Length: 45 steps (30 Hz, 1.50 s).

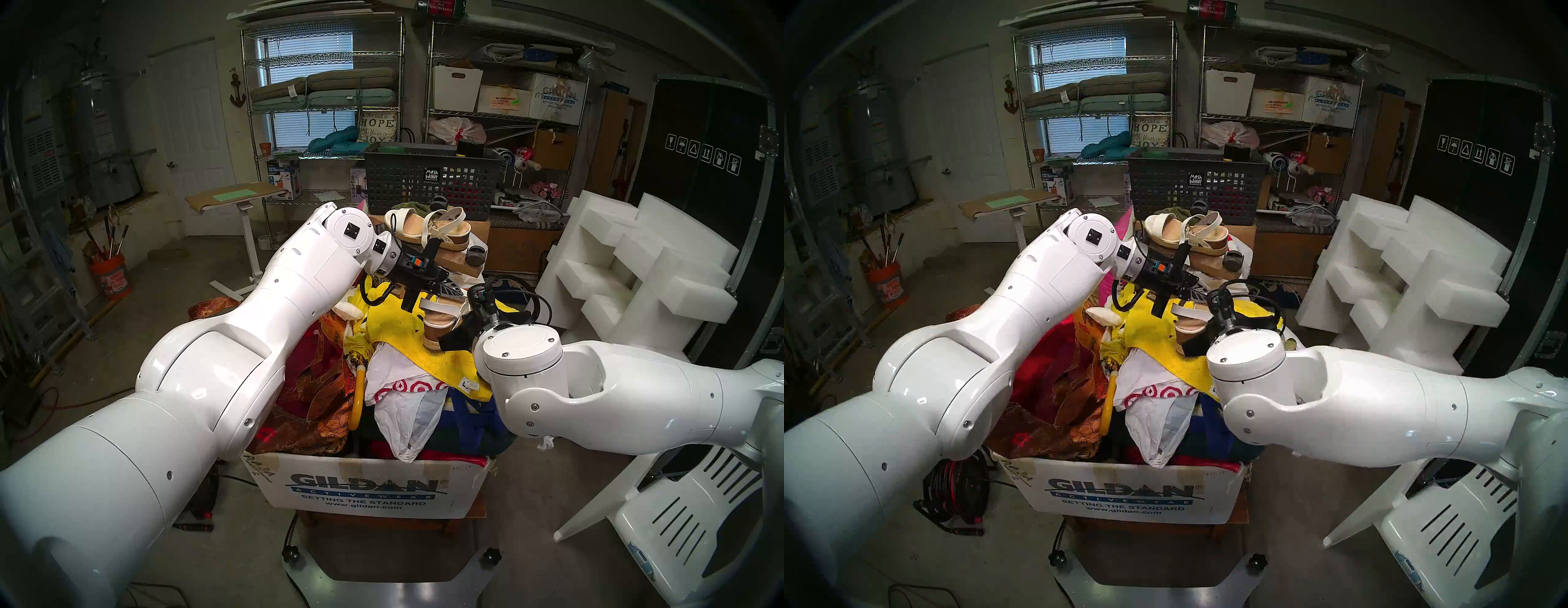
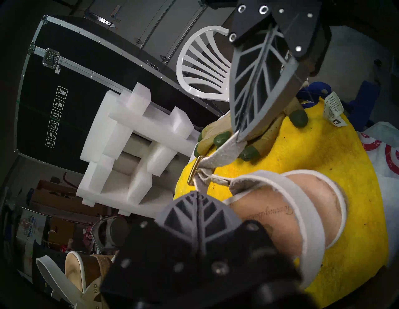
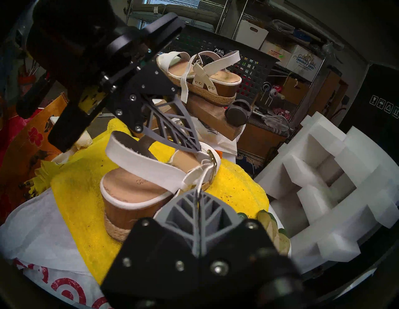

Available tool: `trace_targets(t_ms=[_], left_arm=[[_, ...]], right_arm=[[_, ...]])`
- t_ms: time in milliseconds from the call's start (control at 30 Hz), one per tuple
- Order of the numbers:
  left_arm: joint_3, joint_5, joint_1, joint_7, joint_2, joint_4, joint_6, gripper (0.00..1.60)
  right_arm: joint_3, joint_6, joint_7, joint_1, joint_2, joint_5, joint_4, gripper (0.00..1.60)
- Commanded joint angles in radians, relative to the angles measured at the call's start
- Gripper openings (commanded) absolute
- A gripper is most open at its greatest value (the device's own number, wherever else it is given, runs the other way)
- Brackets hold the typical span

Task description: Unbuckle a shoe

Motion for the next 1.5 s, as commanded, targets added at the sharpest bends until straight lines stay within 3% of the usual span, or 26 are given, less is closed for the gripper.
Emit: trace_targets(t_ms=[0,533,833,933,1233,1467], left_arm=[[-0.016,-0.035,0.003,-0.041,0.009,-0.049,0.034,0.00],[-0.033,-0.061,0.045,-0.072,0.025,-0.130,0.084,0.00],[-0.044,-0.061,0.068,-0.067,0.029,-0.177,0.091,0.00],[-0.046,-0.058,0.071,-0.067,0.029,-0.183,0.095,0.00],[-0.050,-0.051,0.078,-0.051,0.034,-0.186,0.097,0.00],[-0.052,-0.054,0.086,-0.058,0.043,-0.197,0.098,0.00]], right_arm=[[0.013,0.016,-0.013,0.020,-0.029,0.007,0.025,0.00],[0.007,0.060,-0.009,0.036,-0.054,-0.028,0.083,0.00],[-0.041,0.236,0.126,0.075,0.005,0.027,0.040,0.00],[-0.036,0.275,0.129,0.070,0.021,0.039,0.021,0.00],[-0.012,0.233,0.035,0.056,0.054,0.032,-0.002,0.00],[-0.006,0.202,0.058,0.055,0.044,0.019,0.022,0.00]])
